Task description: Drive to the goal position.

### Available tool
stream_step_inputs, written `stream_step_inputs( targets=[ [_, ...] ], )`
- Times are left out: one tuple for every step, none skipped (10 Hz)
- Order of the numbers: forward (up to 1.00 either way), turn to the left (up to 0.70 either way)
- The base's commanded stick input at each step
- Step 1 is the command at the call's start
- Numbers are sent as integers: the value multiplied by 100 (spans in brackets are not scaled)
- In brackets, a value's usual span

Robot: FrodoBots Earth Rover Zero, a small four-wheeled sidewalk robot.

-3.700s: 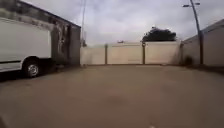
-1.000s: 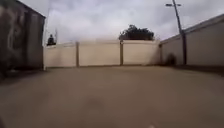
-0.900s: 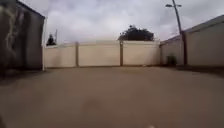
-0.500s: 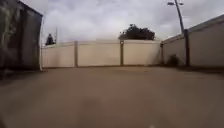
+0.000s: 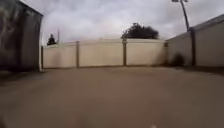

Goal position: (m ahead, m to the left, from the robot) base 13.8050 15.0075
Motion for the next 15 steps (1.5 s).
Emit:
stream_step_inputs(
  targets=[
    [70,5],
    [70,0],
    [70,0],
    [70,0],
    [70,0],
    [70,1],
    [70,5],
    [70,-11],
    [70,-35],
    [70,-35],
    [70,-27],
    [70,-3],
    [70,3],
    [70,3],
    [70,1]
  ],
)
